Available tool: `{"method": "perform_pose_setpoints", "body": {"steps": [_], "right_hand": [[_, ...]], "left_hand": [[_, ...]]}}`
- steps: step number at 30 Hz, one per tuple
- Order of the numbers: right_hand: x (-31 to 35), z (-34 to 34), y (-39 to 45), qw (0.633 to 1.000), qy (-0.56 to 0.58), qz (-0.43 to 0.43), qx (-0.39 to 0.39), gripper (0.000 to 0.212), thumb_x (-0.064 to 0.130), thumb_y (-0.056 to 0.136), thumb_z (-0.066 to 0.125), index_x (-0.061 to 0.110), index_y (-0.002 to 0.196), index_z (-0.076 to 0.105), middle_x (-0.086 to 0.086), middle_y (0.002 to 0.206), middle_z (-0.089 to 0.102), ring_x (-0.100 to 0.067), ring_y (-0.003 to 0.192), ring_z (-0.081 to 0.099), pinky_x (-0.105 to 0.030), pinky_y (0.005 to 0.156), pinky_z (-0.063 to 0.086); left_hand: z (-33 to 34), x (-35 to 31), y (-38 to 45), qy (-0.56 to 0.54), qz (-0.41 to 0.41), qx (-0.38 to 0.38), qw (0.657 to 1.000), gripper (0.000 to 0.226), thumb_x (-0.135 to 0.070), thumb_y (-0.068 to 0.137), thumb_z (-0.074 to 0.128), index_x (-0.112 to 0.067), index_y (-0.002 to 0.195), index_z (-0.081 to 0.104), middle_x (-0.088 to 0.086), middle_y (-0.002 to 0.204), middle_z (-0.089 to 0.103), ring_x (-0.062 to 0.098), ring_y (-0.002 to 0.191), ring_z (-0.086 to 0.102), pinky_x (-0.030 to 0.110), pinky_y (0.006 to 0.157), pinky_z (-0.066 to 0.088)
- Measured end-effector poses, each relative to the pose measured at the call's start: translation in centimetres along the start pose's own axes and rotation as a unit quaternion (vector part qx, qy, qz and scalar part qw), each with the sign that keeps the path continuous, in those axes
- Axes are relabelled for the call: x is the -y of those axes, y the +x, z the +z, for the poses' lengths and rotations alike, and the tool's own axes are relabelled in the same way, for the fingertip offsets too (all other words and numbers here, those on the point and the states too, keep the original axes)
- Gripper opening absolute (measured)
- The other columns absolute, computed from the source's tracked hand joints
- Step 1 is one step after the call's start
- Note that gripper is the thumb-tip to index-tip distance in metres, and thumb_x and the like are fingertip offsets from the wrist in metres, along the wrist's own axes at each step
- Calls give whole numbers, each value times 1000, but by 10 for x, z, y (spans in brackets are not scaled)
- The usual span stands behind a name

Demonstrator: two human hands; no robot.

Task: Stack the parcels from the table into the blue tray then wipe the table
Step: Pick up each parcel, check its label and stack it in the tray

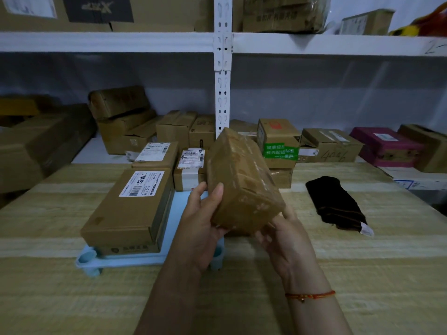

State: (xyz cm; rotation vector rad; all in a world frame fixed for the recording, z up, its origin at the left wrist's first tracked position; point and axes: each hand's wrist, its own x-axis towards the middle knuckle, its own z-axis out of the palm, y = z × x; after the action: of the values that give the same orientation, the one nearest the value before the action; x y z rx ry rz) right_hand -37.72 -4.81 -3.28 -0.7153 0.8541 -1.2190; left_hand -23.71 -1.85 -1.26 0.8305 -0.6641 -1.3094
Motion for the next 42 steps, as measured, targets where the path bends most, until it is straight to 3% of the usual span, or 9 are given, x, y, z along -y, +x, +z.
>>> {"method": "perform_pose_setpoints", "body": {"steps": [4,6,10,15,22,29,34,38,42], "right_hand": [[7,2,-4,997,-12,-71,-1,24,1,89,60,14,106,69,-8,95,76,-18,81,72,-35,74,55],[10,1,-6,997,6,-70,14,16,14,91,57,13,100,71,-7,92,76,-18,83,72,-38,76,56],[15,1,-9,996,-25,-69,45,42,48,82,54,15,102,69,-2,89,77,-16,83,73,-38,76,54],[11,3,-11,993,-85,-74,42,17,24,93,57,19,101,71,3,88,75,-13,87,70,-32,76,52],[9,3,-11,984,-139,-105,30,42,3,94,56,22,132,55,6,102,73,-3,88,70,-16,65,52],[8,5,-10,978,-169,-114,55,43,19,92,61,30,133,50,6,117,64,-5,100,63,-15,70,49],[4,7,-9,972,-199,-116,54,75,41,72,79,23,135,43,2,119,62,-12,104,64,-13,64,53],[1,3,-3,970,-214,-115,28,58,27,79,77,19,126,45,-2,117,62,-16,101,65,-14,58,52],[1,0,2,971,-210,-114,21,51,13,82,73,14,124,45,-7,119,63,-17,103,65,-19,66,52]], "left_hand": [[-2,3,1,-12,-1,-13,1000,77,-33,72,68,-18,143,40,13,133,58,22,105,64,36,66,56],[-3,3,2,-10,4,-16,1000,75,-33,72,68,-19,142,42,13,133,58,22,105,64,35,65,56],[-7,3,3,1,9,-19,1000,70,-32,72,68,-21,138,47,12,130,61,24,109,63,33,64,55],[-9,4,3,14,32,-14,999,64,-23,76,67,-20,137,48,8,128,63,24,113,63,31,70,56],[-16,5,5,64,78,-23,995,47,-1,88,58,-19,132,53,-1,125,65,17,112,64,30,82,53],[-18,7,8,89,75,-33,993,47,1,87,59,-23,127,55,-1,125,64,20,114,62,38,90,51],[-19,8,8,129,79,-39,988,48,3,84,62,-19,126,55,2,128,60,24,114,61,39,84,53],[-16,6,5,152,88,-38,984,45,8,84,58,-16,122,55,0,120,61,21,103,63,30,67,54],[-14,4,3,171,100,-40,979,36,12,87,51,-16,107,57,-7,95,69,12,82,67,27,61,52]]}}
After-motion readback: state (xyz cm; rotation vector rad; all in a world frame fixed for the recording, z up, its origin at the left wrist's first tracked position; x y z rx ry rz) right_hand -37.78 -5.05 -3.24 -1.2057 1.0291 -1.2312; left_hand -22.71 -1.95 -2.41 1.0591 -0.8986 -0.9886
